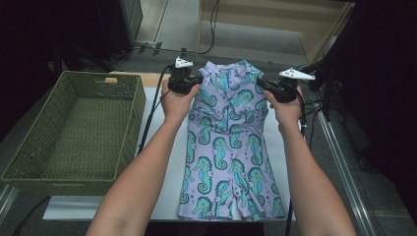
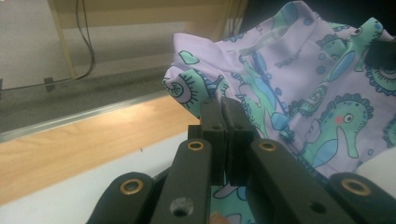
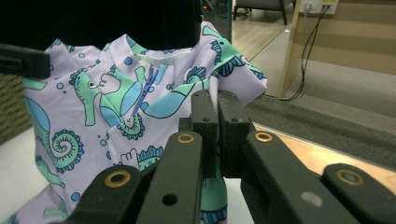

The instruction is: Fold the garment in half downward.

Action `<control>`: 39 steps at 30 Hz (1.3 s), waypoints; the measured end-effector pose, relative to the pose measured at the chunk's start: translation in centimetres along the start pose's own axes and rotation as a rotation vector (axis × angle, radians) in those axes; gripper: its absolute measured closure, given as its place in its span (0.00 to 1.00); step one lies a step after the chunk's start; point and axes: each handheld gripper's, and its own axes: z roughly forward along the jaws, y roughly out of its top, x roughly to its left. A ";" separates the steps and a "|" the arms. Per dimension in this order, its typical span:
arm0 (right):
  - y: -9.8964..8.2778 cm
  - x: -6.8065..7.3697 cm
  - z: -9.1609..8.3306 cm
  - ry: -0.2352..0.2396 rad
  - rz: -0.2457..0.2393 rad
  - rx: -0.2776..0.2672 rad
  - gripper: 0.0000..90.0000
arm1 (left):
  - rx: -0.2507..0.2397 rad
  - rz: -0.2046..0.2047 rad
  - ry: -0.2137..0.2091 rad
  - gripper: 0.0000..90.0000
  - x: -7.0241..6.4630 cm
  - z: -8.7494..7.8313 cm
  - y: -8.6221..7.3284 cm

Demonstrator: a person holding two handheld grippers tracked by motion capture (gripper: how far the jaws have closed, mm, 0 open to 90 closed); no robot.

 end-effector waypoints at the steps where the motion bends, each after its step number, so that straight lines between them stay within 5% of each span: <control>1: -0.4 0.2 -0.3 -0.002 -0.007 0.003 0.95 | -0.006 -0.005 -0.005 0.98 -0.2 -0.4 -0.4; 13: -5.5 3.4 -4.0 0.037 -0.008 -0.026 0.95 | -0.031 0.030 -0.051 0.98 -3.0 -4.2 -4.4; 23: -8.4 5.5 -6.8 0.028 -0.113 0.013 0.95 | -0.049 0.021 -0.119 0.98 -4.7 -6.3 -8.2; 29: -10.1 6.0 -8.8 0.028 -0.109 0.004 0.95 | -0.062 0.040 -0.163 0.98 -5.7 -8.1 -10.0; 39: -13.1 8.0 -12.6 0.052 -0.141 0.000 0.95 | -0.010 0.108 -0.219 0.98 -7.9 -11.0 -14.3</control>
